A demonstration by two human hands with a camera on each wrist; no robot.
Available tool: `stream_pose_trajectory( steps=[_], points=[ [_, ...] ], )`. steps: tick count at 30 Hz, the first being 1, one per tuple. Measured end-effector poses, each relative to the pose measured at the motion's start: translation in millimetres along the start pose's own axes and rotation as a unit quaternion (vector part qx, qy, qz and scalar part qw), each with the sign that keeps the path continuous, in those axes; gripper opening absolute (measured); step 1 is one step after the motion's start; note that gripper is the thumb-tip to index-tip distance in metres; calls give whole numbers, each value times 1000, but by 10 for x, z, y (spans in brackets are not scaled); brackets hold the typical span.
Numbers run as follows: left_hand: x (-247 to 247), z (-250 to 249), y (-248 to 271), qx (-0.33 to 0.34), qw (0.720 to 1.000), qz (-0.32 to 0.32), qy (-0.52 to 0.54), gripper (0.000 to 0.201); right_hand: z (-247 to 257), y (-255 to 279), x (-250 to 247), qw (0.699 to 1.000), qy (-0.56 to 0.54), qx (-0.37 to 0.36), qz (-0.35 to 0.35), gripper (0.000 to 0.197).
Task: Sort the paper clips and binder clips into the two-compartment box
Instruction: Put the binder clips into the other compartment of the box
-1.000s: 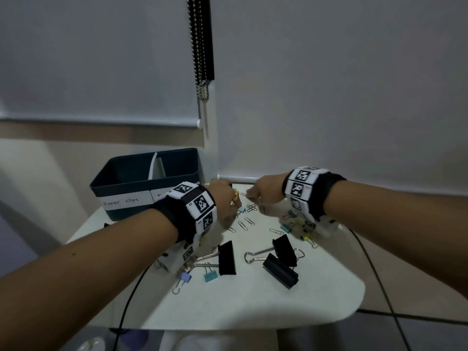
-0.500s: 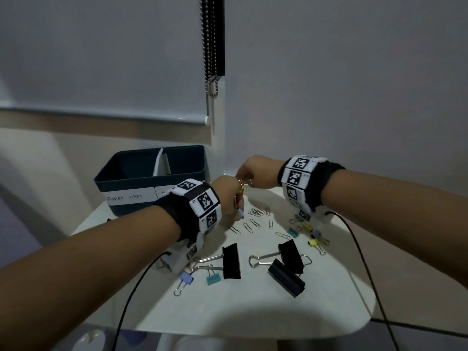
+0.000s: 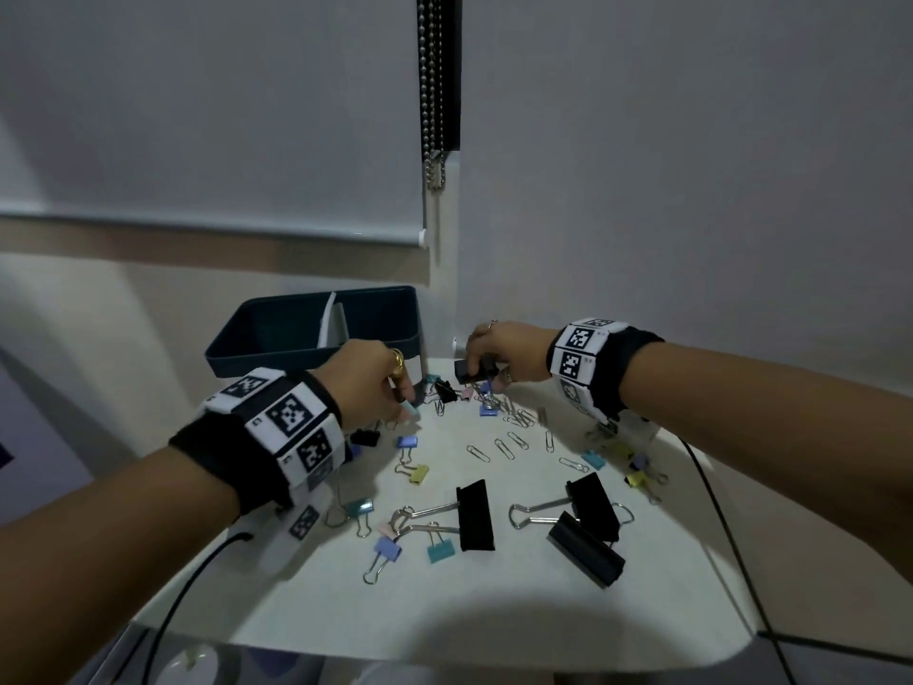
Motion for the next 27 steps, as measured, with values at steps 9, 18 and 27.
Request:
stream_pose_trajectory(
  steps=[9,18,27],
  points=[
    [47,-186,-120,45,999,-4,-12,16,-237,278,-60,993,-79,80,-43,37],
    [259,-79,-366,66,997,35,-18,18,-667,324,142,988,-25,144,52,43],
    [114,-105,-403,33,989,139,-41,28,-802,421,23,961,22,230,152,37]
  ],
)
Point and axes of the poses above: each hand's wrist, its own y-axis away from the middle knuckle, its own x-axis out of the palm, z = x × y, the point moved 5 cm from there along -y, towards the middle knuckle, and after that the axes turned 6 degrees about x, right-handed, at the moved point
